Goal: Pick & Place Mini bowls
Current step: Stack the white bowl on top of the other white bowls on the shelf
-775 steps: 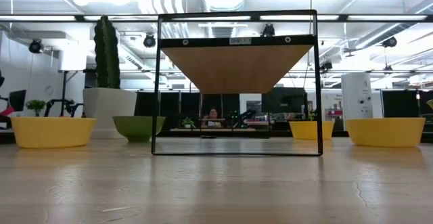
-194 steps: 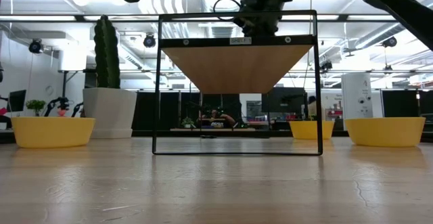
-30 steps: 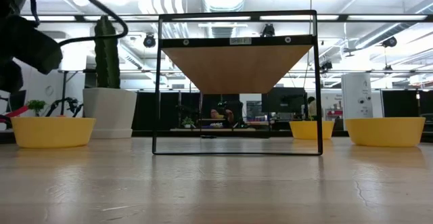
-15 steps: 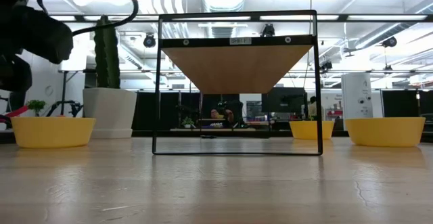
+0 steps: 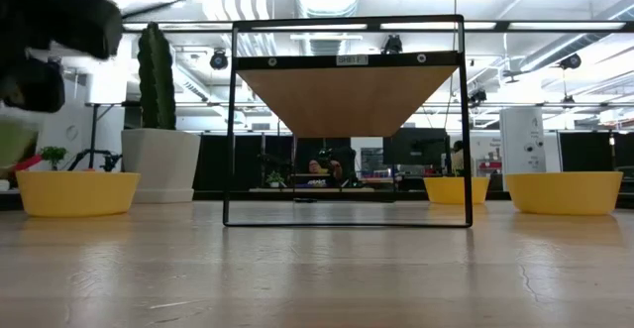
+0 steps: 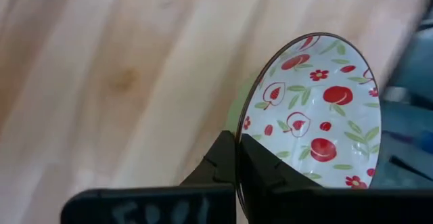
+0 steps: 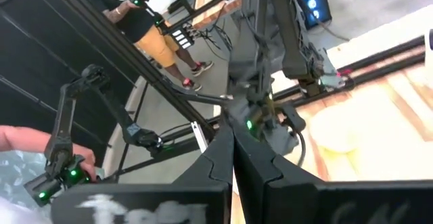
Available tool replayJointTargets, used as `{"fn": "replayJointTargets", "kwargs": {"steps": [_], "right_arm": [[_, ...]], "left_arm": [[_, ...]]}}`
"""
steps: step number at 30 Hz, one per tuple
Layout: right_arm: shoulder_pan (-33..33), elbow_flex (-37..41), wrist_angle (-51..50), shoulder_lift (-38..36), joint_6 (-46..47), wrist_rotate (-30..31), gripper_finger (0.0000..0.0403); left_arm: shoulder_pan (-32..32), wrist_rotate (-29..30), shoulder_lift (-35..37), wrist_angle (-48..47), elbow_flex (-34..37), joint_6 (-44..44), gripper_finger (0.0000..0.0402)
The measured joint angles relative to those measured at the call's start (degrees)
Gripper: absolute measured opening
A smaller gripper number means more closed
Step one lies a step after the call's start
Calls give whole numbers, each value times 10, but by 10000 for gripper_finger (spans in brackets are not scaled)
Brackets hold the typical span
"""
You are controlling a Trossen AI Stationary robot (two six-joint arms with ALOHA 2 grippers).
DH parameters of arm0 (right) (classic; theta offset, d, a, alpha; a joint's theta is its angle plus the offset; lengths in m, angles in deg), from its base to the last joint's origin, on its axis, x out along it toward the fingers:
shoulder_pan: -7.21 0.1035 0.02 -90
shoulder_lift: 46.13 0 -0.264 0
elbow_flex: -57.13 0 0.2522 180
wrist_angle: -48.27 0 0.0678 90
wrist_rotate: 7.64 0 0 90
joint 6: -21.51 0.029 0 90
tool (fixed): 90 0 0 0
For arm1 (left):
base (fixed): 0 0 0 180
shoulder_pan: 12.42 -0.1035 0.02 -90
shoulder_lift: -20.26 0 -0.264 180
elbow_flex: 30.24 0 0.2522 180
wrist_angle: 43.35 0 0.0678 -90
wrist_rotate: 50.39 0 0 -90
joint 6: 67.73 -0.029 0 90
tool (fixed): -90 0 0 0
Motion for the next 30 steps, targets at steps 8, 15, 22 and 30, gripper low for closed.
{"fn": "replayJointTargets", "kwargs": {"steps": [8, 15, 22, 30], "right_arm": [[0, 0, -59, 0, 46, -1, 8], [0, 25, -92, 0, 80, -14, 24], [-13, 66, -97, 0, 121, -36, 119], [-76, 87, -116, 0, 156, -32, 177]], "left_arm": [[0, 9, 64, 8, -39, 45, 1], [-16, 95, 117, 40, -107, 60, 0], [-79, 205, 126, 5, -196, 61, 0], [-179, 291, 106, -40, -280, -18, 0]]}}
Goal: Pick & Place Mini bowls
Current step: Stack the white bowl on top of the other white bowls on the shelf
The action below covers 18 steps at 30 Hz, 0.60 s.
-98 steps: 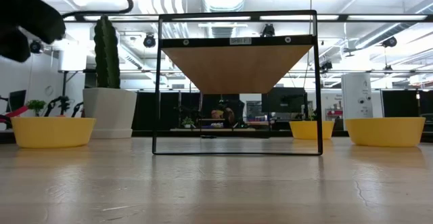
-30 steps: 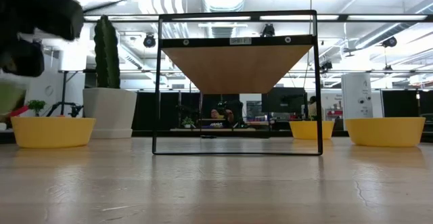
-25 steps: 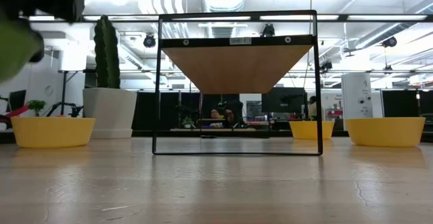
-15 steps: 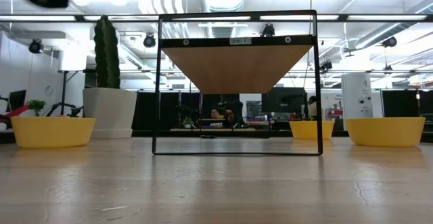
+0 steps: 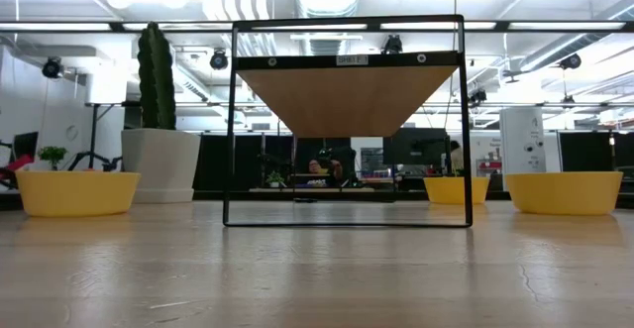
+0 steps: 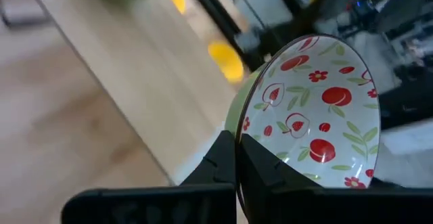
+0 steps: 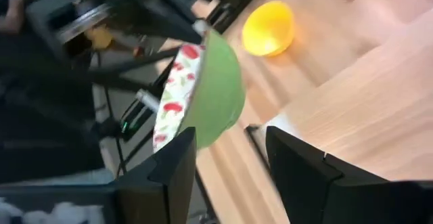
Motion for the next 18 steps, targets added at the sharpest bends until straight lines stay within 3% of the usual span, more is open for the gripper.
{"fn": "replayJointTargets", "kwargs": {"steps": [10, 18], "right_arm": [[-73, 0, -2, 0, -15, 0, 158], [-108, 5, -15, 0, -28, 5, 148]], "left_arm": [[-127, 4, -49, -33, -50, -84, 0], [-180, 20, -98, -31, -100, -130, 0]]}}
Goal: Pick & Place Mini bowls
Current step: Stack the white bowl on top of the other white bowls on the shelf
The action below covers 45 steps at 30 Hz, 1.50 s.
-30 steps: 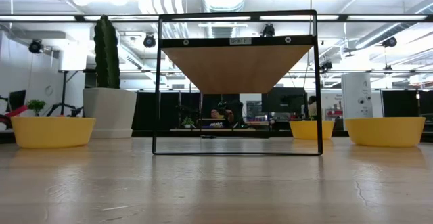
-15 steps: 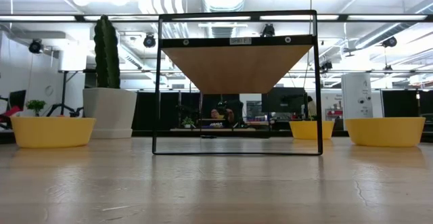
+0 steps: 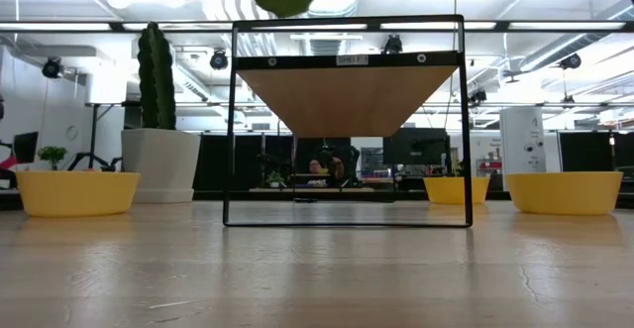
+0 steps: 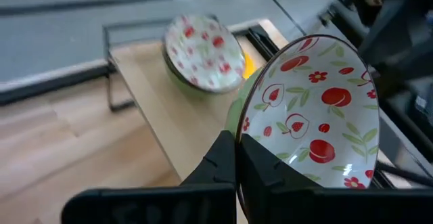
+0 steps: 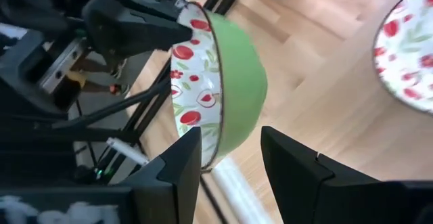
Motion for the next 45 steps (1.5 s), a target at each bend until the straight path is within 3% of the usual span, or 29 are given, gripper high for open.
{"fn": "replayJointTargets", "kwargs": {"steps": [16, 31, 45], "right_arm": [[-45, 8, -1, 7, -36, 58, 135], [-63, 13, -25, 9, -54, 69, 15], [-102, 13, -27, 8, -80, 27, 9]], "left_arm": [[-57, -8, -90, -11, -114, -81, 0], [-63, -4, -120, 32, -148, -119, 3], [-69, -13, -118, 101, -148, -161, 102]]}}
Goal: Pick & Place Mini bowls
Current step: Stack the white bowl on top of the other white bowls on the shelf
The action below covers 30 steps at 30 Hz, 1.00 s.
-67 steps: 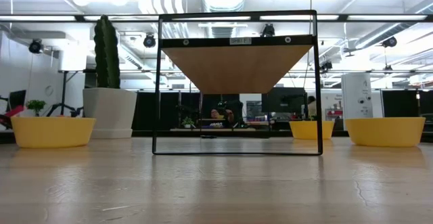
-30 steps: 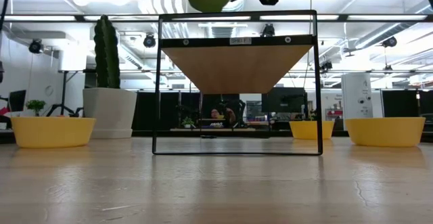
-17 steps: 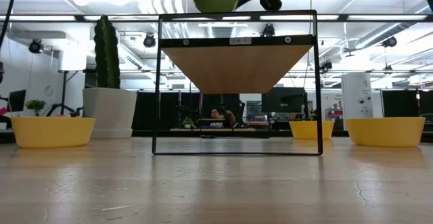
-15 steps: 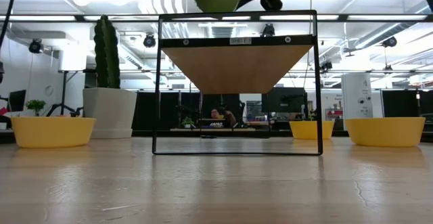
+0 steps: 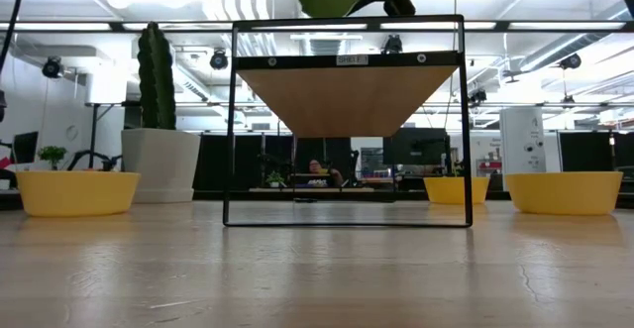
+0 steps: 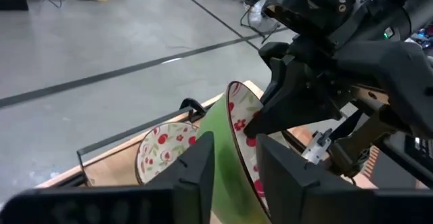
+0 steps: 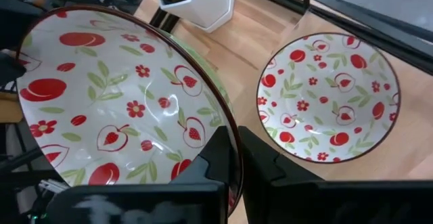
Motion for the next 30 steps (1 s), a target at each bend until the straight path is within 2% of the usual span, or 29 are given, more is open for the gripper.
{"fn": "replayJointTargets", "kwargs": {"steps": [6, 11, 16, 21, 30], "right_arm": [[-20, 0, -2, 0, -1, -19, 9], [-43, 0, -4, 0, -1, -37, 8], [-70, 0, -24, -1, 0, -38, 8], [-93, 11, -58, 1, -9, -32, 8], [-103, 24, -60, 34, -17, -32, 8]], "left_arm": [[-3, 29, 5, 0, 1, -16, 120], [-3, 82, 21, 3, 1, -62, 121], [-3, 88, 42, 2, 1, -67, 122], [2, 45, 65, -19, 1, -35, 122], [14, -32, 90, -59, 1, 17, 122]]}}
